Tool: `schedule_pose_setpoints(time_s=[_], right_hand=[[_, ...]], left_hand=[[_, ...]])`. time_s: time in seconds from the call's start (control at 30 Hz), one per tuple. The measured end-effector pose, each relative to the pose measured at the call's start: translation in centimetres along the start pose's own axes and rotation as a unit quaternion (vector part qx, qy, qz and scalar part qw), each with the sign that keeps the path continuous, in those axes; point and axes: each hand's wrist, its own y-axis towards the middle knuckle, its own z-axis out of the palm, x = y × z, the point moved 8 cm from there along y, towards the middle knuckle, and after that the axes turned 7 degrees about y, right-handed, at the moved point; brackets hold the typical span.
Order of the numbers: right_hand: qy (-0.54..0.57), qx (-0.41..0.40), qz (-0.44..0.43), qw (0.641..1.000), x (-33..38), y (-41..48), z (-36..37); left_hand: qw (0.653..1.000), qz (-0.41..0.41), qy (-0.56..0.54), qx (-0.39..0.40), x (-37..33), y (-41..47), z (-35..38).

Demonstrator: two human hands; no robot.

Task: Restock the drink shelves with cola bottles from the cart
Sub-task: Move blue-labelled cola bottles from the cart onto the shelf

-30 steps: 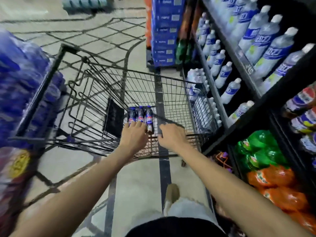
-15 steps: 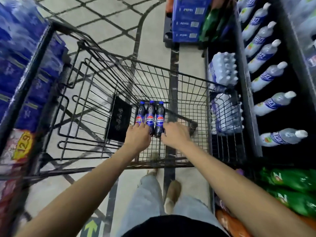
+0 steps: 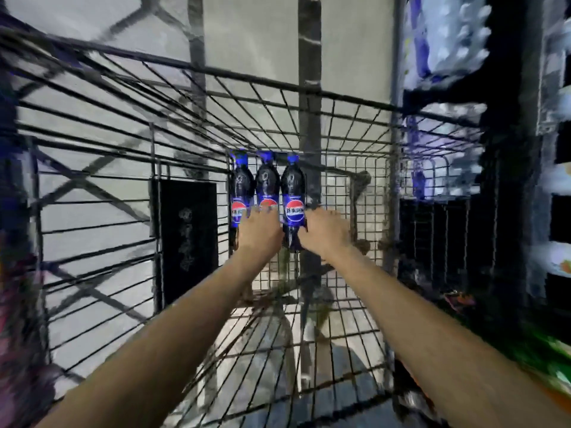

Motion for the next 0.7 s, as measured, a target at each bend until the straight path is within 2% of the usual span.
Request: schedule_pose_setpoints(time_s=[0.17, 0.33, 0.43, 0.53, 0.7], right_hand=[[0.101, -0.010, 0.080, 0.992, -2.5, 5.4, 4.6], [0.241, -0.028, 0.157, 0.957, -4.6, 8.1, 8.8], [0.304, -0.035, 0.163, 0.938, -4.5, 8.9, 10.1], [0.323, -0.032, 0.180, 0.929, -4.7, 9.4, 10.5], [0.329, -0.041, 0.194, 0.924, -6.4, 8.4, 9.9]], left_hand=[[0.989, -0.065, -0.132, 0.015, 2.1, 3.7, 3.6], [0.950, -0.141, -0.277, 0.033, 3.1, 5.4, 7.5], [0.943, -0.153, -0.295, -0.005, 3.0, 5.9, 8.0], [0.943, -0.152, -0.294, -0.031, 3.1, 6.0, 8.1], [0.939, -0.146, -0.310, -0.022, 2.3, 6.5, 8.4]])
